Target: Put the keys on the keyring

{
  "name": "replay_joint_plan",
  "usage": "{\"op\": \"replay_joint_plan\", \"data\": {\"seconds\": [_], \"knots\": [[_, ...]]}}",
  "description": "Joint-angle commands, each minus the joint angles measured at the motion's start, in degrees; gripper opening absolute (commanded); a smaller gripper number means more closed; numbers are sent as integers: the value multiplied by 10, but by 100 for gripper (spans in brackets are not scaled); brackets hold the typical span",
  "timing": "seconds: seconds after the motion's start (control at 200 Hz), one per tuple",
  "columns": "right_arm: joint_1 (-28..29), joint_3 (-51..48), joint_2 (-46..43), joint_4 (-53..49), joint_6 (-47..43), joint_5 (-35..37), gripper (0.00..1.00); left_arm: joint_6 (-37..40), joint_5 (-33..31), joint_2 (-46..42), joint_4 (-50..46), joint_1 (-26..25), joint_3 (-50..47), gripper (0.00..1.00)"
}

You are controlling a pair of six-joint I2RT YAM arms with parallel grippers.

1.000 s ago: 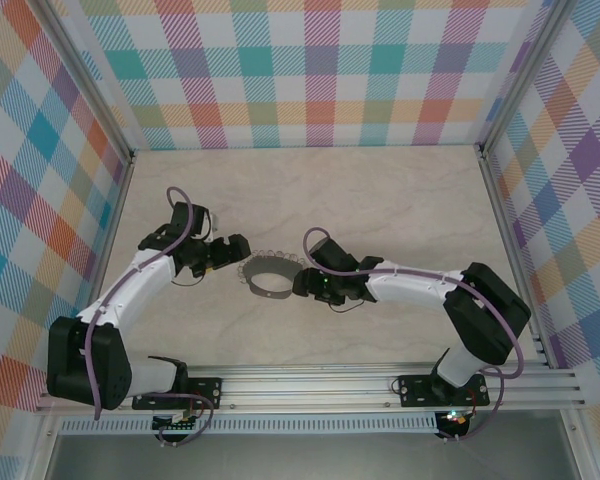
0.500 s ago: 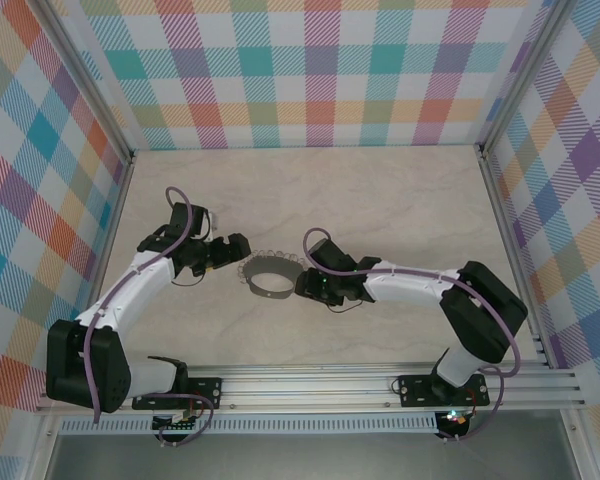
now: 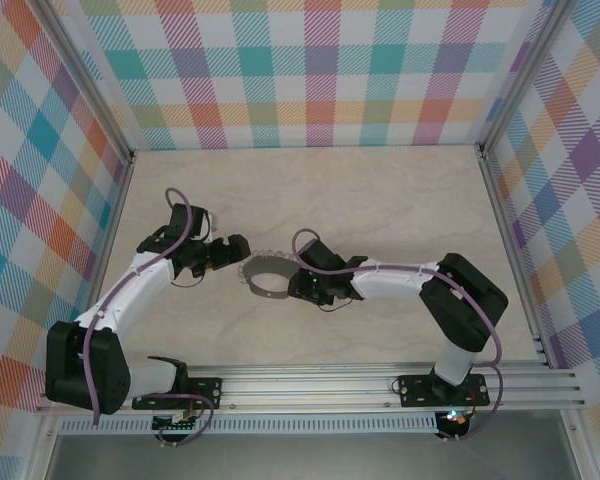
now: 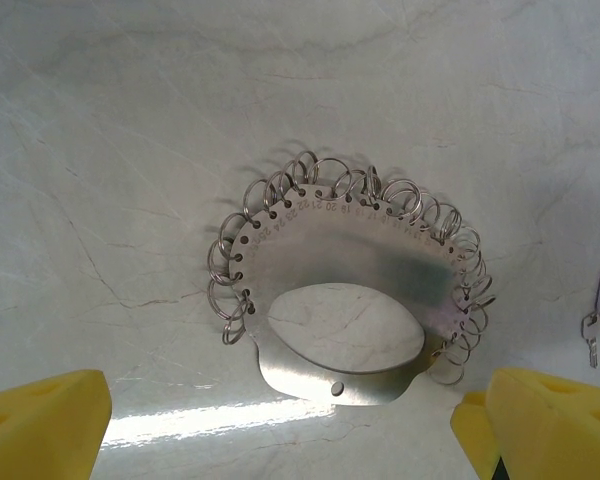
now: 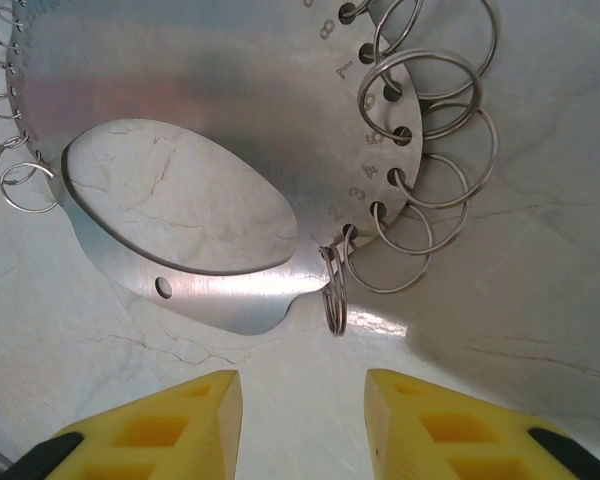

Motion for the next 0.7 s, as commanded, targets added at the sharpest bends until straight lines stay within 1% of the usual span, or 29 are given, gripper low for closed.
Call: {"op": "replay_joint_plan", "data": {"seconds": [0.0, 0.695], "knots": [[4, 17, 12, 8, 7, -4, 36, 1, 3, -14, -9, -8, 2, 96], [4, 40, 46, -1, 6, 6, 31, 14, 8, -11, -16, -8, 13, 96]]}}
